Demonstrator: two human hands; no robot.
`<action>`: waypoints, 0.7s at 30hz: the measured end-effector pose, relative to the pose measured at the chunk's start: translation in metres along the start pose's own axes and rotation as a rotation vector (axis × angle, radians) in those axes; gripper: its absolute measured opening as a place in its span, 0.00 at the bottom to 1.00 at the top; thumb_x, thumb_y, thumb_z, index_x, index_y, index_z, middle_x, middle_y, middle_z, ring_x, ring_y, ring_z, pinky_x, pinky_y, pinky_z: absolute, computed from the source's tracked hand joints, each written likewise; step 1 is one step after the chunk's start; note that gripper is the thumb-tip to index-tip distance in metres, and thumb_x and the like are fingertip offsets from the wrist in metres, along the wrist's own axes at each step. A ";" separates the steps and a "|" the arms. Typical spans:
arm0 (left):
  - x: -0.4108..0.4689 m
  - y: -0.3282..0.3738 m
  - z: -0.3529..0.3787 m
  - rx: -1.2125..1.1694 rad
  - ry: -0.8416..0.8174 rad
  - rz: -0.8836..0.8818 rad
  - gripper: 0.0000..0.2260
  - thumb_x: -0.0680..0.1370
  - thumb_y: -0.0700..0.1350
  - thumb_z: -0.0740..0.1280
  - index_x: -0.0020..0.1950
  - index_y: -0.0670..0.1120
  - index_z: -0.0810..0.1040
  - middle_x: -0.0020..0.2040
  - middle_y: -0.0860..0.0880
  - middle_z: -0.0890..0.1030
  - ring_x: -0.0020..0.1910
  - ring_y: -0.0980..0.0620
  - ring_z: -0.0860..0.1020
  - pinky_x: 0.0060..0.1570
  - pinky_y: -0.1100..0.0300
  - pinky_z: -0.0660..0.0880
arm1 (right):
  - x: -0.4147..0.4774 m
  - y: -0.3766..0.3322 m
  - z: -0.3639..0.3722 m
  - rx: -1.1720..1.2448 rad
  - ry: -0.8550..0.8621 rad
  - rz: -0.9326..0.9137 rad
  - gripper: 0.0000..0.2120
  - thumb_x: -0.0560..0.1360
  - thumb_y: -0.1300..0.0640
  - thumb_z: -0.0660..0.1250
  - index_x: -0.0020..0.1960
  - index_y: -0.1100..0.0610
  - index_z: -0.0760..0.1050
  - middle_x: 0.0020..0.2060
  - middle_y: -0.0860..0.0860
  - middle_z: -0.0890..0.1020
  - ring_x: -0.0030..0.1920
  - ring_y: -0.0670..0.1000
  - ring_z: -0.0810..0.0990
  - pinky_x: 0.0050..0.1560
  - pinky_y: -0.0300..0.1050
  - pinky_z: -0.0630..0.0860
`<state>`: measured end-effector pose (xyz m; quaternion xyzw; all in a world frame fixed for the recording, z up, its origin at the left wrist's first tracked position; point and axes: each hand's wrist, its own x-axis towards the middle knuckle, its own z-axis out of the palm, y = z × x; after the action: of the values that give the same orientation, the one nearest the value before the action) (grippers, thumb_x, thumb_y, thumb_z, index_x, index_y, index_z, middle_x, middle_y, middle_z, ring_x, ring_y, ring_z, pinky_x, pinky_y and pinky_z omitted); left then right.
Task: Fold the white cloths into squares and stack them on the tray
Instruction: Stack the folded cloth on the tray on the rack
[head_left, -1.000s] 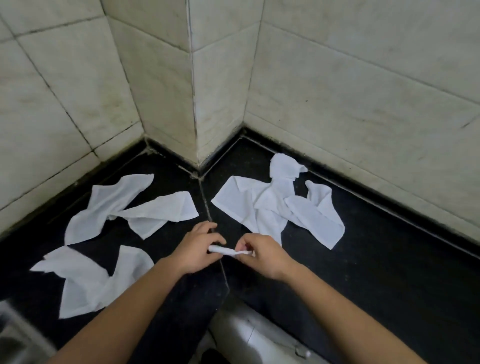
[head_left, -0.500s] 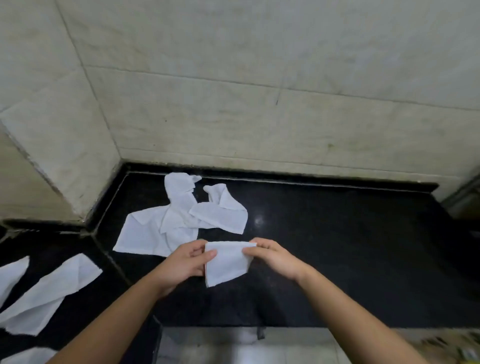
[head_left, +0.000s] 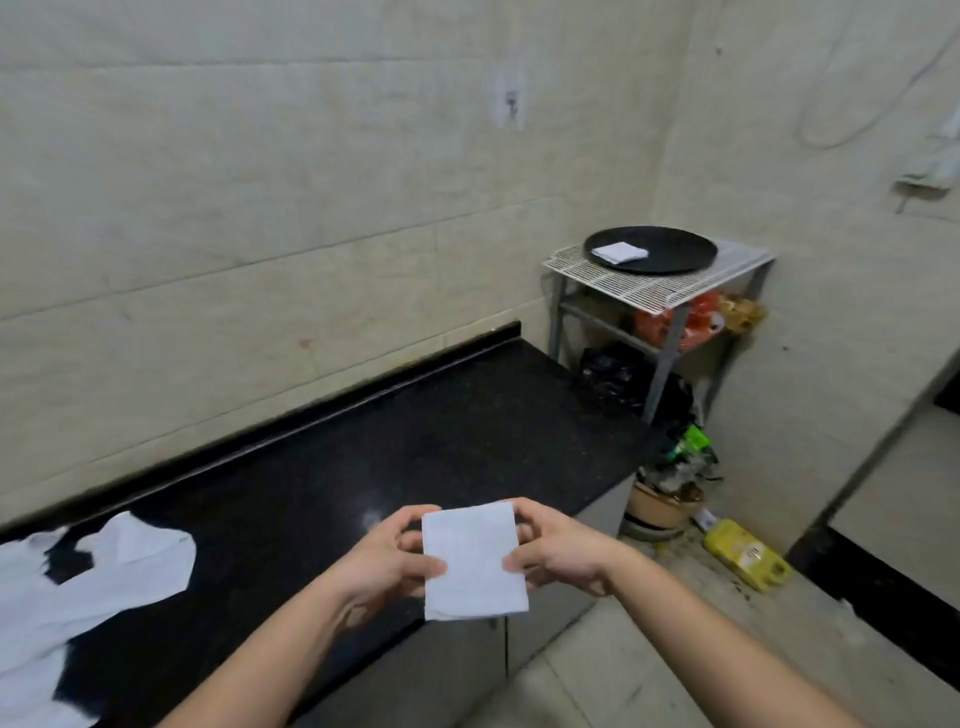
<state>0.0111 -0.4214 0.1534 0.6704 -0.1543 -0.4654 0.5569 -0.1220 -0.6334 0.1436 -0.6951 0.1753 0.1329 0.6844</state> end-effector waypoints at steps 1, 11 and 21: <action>0.013 0.006 0.027 0.015 -0.022 0.010 0.26 0.72 0.26 0.69 0.65 0.45 0.73 0.54 0.40 0.83 0.48 0.44 0.82 0.37 0.54 0.77 | -0.018 0.010 -0.025 0.039 0.037 0.001 0.28 0.71 0.69 0.66 0.67 0.49 0.70 0.54 0.63 0.80 0.50 0.56 0.80 0.40 0.45 0.78; 0.111 0.044 0.209 0.037 -0.169 0.139 0.35 0.65 0.32 0.74 0.69 0.52 0.71 0.56 0.40 0.83 0.54 0.38 0.82 0.55 0.41 0.77 | -0.129 0.064 -0.185 0.298 0.366 -0.069 0.29 0.71 0.69 0.70 0.68 0.49 0.71 0.53 0.59 0.81 0.51 0.53 0.83 0.47 0.50 0.78; 0.254 0.093 0.290 0.022 -0.230 0.196 0.34 0.66 0.34 0.74 0.69 0.52 0.71 0.55 0.43 0.83 0.50 0.44 0.83 0.44 0.49 0.77 | -0.098 0.067 -0.334 0.313 0.500 -0.085 0.31 0.69 0.66 0.71 0.68 0.48 0.70 0.53 0.59 0.79 0.55 0.53 0.83 0.56 0.60 0.78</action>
<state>-0.0593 -0.8113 0.1371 0.6006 -0.2868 -0.4808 0.5709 -0.2573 -0.9608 0.1340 -0.5992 0.3275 -0.0996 0.7237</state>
